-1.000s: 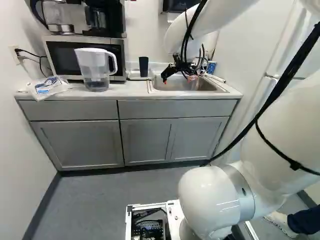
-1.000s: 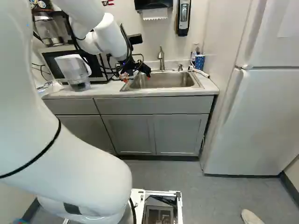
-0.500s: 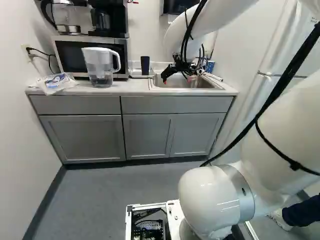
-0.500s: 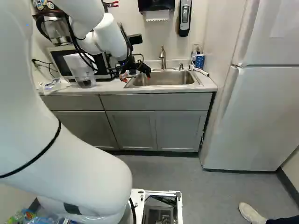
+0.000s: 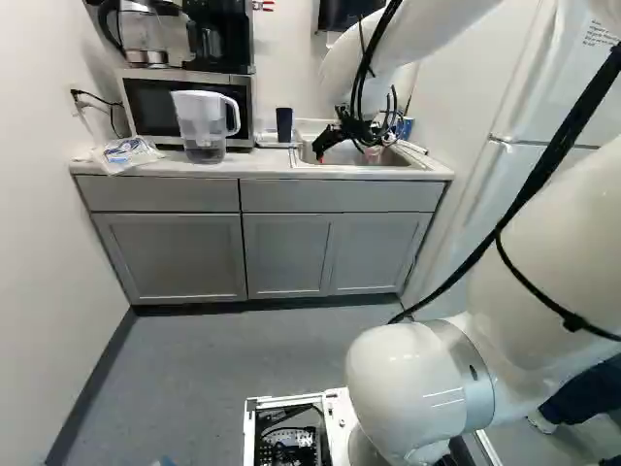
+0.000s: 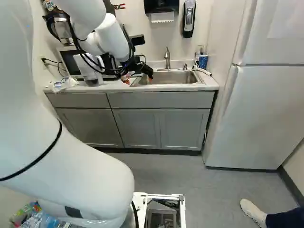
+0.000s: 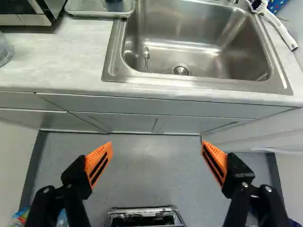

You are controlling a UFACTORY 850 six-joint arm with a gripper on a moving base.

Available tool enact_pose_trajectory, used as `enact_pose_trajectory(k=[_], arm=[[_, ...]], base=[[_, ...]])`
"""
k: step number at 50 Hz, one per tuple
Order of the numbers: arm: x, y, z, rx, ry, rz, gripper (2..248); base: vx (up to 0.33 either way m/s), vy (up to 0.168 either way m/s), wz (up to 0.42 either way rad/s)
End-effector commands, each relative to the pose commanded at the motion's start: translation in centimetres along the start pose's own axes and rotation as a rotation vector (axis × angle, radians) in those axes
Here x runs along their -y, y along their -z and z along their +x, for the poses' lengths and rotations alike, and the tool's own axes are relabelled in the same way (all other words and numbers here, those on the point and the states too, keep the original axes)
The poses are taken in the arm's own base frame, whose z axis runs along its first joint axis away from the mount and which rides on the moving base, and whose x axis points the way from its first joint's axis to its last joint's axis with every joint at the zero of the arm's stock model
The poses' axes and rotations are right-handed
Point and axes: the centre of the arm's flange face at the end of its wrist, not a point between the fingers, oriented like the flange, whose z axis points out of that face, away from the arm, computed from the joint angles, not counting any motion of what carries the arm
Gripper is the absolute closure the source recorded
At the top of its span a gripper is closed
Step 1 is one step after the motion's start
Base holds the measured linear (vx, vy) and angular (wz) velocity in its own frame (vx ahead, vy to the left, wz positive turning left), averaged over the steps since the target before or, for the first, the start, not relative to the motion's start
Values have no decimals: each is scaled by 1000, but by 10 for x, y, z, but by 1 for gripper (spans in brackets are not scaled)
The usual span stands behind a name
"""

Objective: Rinse the cup and place it in the tray

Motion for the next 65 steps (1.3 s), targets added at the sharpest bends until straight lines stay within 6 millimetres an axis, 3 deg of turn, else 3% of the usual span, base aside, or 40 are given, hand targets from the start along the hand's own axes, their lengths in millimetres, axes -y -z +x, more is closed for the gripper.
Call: enact_pose_trajectory(k=[65], arm=[[2,-8,-10,-23,0,14,3]], base=[[-3,0,1]])
